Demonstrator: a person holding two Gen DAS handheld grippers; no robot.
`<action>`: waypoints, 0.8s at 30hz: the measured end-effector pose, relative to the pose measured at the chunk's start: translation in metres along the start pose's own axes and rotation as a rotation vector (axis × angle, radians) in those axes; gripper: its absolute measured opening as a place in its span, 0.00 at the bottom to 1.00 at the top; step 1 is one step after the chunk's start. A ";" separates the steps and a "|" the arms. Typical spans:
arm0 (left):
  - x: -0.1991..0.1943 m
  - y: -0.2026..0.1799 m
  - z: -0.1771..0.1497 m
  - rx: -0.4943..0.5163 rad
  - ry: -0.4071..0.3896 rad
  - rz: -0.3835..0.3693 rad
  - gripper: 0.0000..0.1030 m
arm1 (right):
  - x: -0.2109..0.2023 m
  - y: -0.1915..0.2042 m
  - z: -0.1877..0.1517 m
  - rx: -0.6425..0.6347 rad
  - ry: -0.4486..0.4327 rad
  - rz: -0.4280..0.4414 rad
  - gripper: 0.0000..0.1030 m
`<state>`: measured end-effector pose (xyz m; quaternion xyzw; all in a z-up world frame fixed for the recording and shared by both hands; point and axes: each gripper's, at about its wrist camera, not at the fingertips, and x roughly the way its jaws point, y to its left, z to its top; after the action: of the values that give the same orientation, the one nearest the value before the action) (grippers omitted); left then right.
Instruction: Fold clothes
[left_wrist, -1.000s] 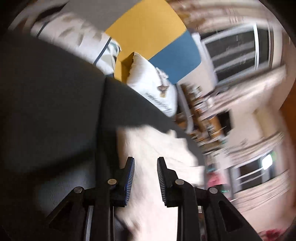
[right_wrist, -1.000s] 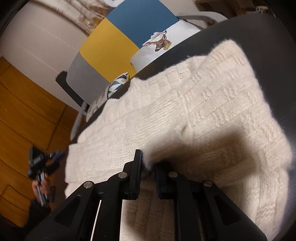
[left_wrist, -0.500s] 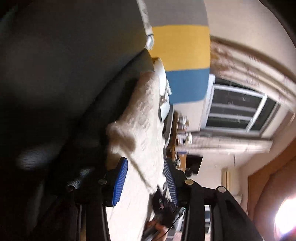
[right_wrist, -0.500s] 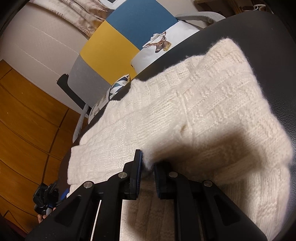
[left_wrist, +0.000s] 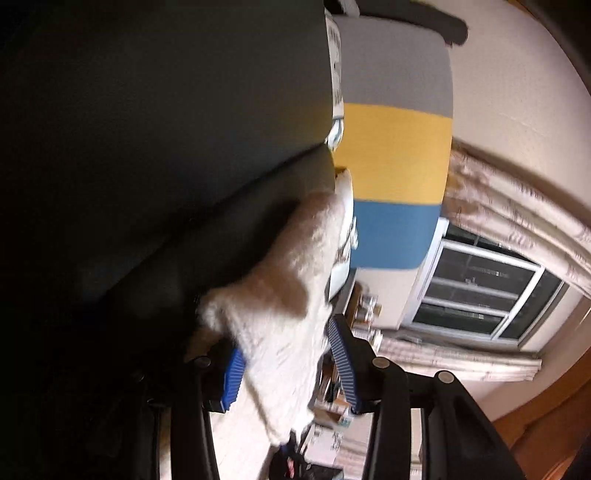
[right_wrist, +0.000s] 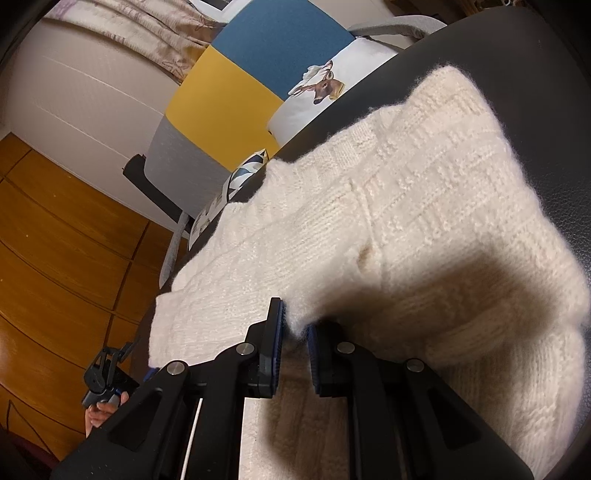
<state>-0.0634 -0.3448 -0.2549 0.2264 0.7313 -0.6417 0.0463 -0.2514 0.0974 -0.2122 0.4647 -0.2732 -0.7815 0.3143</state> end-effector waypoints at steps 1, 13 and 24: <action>0.001 -0.001 0.001 0.003 -0.018 0.001 0.38 | 0.000 0.001 -0.001 -0.006 0.000 -0.005 0.13; 0.013 -0.043 -0.034 0.623 -0.118 0.371 0.07 | -0.006 0.030 -0.006 -0.158 0.003 -0.212 0.10; -0.008 -0.043 -0.032 0.555 0.032 0.322 0.24 | -0.014 0.029 0.001 -0.130 -0.014 -0.220 0.10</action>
<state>-0.0658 -0.3192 -0.2065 0.3534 0.4838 -0.7975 0.0720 -0.2404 0.0897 -0.1831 0.4651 -0.1717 -0.8305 0.2540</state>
